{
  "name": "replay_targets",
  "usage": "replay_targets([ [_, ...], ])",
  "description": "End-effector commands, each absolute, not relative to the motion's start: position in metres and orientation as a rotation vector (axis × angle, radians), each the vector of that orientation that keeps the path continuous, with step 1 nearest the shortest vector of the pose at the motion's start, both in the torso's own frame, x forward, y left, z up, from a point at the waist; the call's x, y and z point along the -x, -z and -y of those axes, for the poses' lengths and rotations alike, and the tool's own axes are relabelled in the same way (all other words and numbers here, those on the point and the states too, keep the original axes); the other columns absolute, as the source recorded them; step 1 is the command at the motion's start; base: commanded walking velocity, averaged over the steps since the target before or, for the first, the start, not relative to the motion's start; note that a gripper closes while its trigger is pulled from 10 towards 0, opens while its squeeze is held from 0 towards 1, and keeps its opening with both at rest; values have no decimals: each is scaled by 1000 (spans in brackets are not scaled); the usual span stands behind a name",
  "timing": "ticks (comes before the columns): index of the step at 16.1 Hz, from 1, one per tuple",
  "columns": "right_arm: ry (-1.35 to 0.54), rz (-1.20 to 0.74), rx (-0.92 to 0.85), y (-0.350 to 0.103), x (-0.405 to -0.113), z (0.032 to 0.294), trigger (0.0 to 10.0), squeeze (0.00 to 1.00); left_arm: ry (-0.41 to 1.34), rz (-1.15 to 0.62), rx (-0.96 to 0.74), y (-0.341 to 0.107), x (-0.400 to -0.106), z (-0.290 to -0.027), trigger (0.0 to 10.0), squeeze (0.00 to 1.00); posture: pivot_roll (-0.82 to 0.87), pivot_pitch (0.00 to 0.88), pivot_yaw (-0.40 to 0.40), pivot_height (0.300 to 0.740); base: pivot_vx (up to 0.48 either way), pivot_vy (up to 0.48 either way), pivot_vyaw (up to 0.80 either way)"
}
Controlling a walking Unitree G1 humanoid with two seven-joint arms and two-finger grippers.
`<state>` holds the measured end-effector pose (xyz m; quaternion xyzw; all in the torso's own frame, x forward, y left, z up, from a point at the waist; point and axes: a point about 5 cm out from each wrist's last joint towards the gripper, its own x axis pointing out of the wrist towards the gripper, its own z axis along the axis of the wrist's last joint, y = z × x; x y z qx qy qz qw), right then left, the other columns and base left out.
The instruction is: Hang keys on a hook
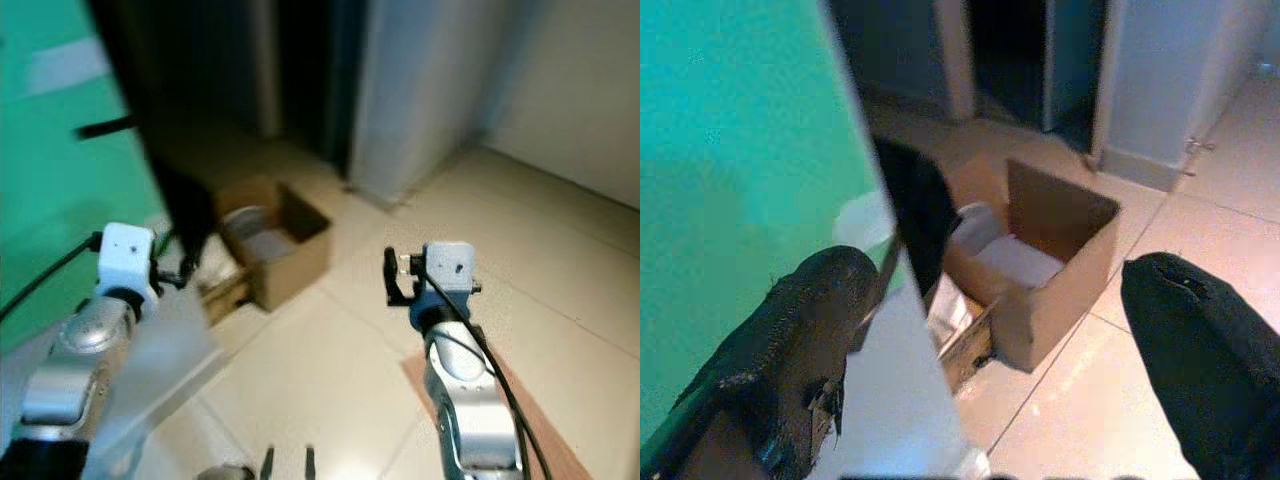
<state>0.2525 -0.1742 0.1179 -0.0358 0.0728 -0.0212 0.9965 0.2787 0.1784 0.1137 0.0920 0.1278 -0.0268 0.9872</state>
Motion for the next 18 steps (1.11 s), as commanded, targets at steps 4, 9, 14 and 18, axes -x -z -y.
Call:
replay_targets([
  [4,105,-182,86,-115,-252,181,10000,1000,63,-258,-174,-119,-282,-176,10000,47,-87,0,-21,740,0,0,800],
  [9,135,-180,41,-116,-257,181,10000,1000,128,-303,-65,-118,-283,-166,10000,20,-83,0,-24,740,0,0,800],
  [14,104,-178,33,-116,-265,177,10000,1000,72,-326,-93,-120,-283,-173,10000,0,-41,0,-61,740,0,0,800],
  [18,99,-191,16,-114,-268,175,10000,1000,31,-228,-185,-129,-287,-175,10000,0,-20,0,-81,740,0,0,800],
])
